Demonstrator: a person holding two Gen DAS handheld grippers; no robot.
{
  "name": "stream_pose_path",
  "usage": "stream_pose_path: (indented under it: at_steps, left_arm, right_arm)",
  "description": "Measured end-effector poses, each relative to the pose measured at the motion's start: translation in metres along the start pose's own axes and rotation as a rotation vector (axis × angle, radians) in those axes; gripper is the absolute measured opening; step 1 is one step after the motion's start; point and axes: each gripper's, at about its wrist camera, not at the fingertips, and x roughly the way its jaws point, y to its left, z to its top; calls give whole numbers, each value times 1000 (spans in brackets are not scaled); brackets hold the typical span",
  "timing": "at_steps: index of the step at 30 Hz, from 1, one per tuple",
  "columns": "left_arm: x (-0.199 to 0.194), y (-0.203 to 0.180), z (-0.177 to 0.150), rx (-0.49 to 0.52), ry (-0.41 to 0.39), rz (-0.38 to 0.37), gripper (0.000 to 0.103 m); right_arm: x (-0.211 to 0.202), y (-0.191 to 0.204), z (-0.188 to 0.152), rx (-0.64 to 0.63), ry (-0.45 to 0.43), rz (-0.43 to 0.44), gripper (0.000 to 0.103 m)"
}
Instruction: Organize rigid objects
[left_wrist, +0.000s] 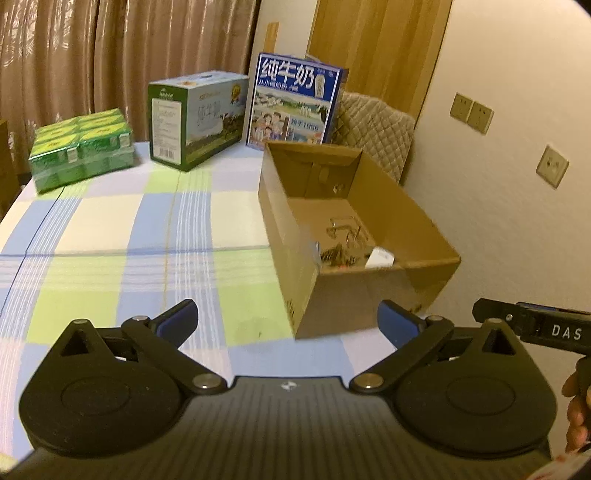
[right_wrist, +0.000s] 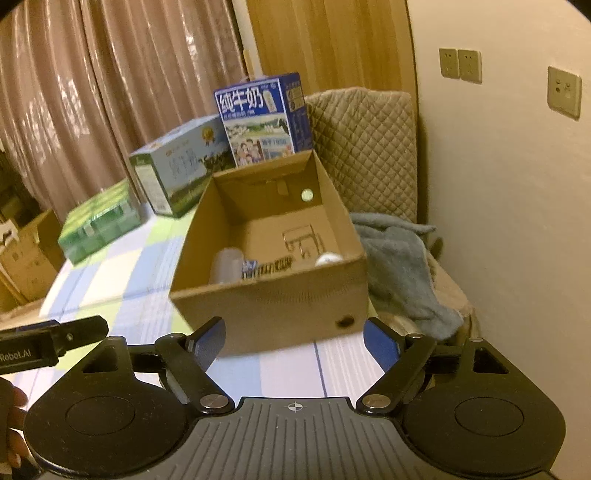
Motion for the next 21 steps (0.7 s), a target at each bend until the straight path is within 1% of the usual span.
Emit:
stream_pose_path:
  at_steps: [4, 8, 12, 17, 21]
  left_arm:
    - [-10, 4, -11, -9, 18, 11, 102]
    - [-21, -1, -21, 14, 29, 41, 102]
    - [-29, -4, -29, 12, 52, 29, 101]
    - [-33, -9, -38, 29, 75, 57, 102]
    - [-33, -9, -44, 26, 94, 54, 102]
  right_arm:
    - [-11, 5, -17, -16, 23, -1, 79]
    - [-19, 9, -27, -32, 43, 3, 79]
    - [-27, 14, -32, -58, 49, -2, 79]
    - [-33, 18, -38, -49, 57, 2, 79]
    - [-36, 23, -42, -66, 64, -1, 79]
